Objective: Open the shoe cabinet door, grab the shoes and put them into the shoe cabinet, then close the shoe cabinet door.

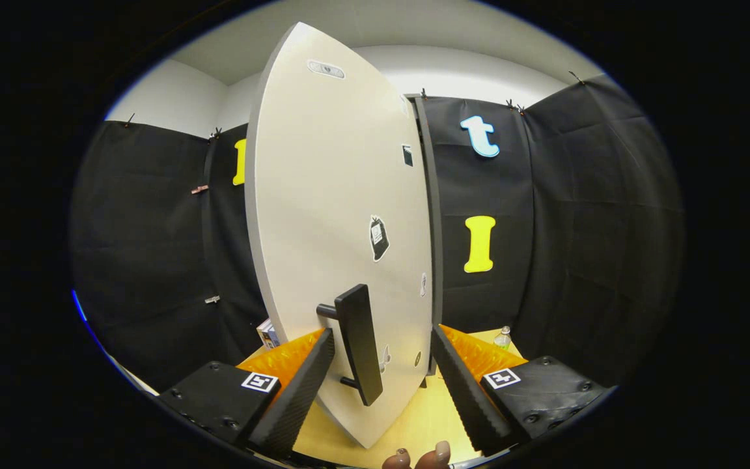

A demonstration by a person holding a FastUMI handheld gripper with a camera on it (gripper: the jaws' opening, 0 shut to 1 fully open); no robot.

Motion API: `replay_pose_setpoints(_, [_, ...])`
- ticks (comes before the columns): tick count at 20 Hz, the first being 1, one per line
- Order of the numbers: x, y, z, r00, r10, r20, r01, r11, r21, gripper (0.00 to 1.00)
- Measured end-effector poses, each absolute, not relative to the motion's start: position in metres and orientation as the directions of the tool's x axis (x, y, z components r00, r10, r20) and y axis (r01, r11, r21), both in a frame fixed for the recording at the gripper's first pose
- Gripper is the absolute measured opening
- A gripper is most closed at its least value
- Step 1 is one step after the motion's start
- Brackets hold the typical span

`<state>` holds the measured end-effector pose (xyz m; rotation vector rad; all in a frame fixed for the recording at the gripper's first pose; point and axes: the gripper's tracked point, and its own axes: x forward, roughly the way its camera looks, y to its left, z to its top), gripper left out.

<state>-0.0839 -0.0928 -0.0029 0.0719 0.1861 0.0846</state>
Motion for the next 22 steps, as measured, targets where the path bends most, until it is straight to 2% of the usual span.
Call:
replay_pose_setpoints(6, [-0.068,-0.060,-0.009,0.978,0.108,-0.179,-0.094,0.992,0.081,0.98])
replay_pose_setpoints(16, [-0.029,0.020,-0.011,0.957,0.240,-0.165,-0.231,0.970,0.071,0.99])
replay_pose_setpoints(22, [-0.026,0.031,-0.014,0.956,0.246,-0.163,-0.238,0.969,0.065,0.99])
